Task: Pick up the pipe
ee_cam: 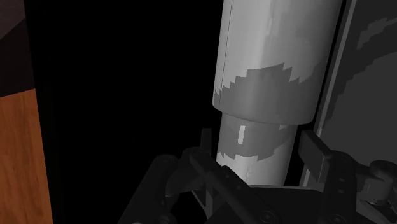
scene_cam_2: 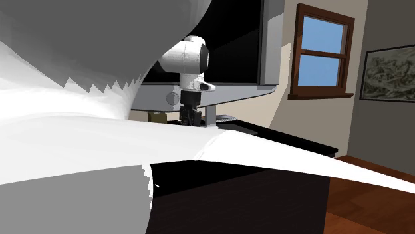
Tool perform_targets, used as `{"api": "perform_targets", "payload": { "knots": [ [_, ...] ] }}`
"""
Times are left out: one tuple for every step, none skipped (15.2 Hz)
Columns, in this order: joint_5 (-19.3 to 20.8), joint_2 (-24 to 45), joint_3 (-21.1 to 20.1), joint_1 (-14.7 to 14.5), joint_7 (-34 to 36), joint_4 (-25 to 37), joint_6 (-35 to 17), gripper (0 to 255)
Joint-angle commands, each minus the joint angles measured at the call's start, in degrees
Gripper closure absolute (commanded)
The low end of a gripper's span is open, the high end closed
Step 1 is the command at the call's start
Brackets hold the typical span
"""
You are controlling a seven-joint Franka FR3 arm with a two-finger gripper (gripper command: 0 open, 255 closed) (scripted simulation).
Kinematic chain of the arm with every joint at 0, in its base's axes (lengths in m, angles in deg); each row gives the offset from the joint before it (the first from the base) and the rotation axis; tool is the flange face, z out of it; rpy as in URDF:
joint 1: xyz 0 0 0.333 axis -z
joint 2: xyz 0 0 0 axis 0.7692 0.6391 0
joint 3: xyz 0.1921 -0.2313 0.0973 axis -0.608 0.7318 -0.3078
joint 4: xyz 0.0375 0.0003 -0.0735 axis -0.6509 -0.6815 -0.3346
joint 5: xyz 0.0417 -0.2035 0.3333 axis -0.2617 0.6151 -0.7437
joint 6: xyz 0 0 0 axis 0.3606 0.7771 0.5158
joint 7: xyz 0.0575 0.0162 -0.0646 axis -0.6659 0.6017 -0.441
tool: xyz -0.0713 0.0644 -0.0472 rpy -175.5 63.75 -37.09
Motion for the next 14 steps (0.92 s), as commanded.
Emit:
{"api": "perform_targets", "payload": {
  "knots": [
    [-0.4,-0.8,-0.1,0.1,-0.1,0.6,1.3,255],
    [-0.5,-1.2,-0.1,0.2,-0.2,1.0,2.0,255],
    [-0.6,-1.5,-0.2,0.2,-0.2,1.4,2.7,255],
    [-0.8,-1.8,-0.2,0.2,-0.3,1.8,3.5,255],
    [-0.9,-2.1,-0.2,0.3,-0.3,2.2,4.2,255],
    [-1.0,-2.4,-0.2,0.3,-0.4,2.7,4.9,255],
    [-1.1,-2.6,-0.3,0.3,-0.4,3.2,5.6,255],
    [-1.2,-2.9,-0.3,0.4,-0.4,3.6,6.3,255],
    [-1.3,-3.1,-0.3,0.4,-0.4,4.1,7.0,255],
    [-1.4,-3.4,-0.3,0.4,-0.5,4.6,7.7,255],
    [-1.5,-3.6,-0.3,0.4,-0.5,5.1,8.5,255],
    [-1.6,-3.8,-0.3,0.5,-0.5,5.6,9.2,255],
    [-1.6,-3.9,-0.3,0.5,-0.5,5.7,9.3,255],
    [-1.6,-3.9,-0.3,0.5,-0.5,5.7,9.3,255]
  ]
}}
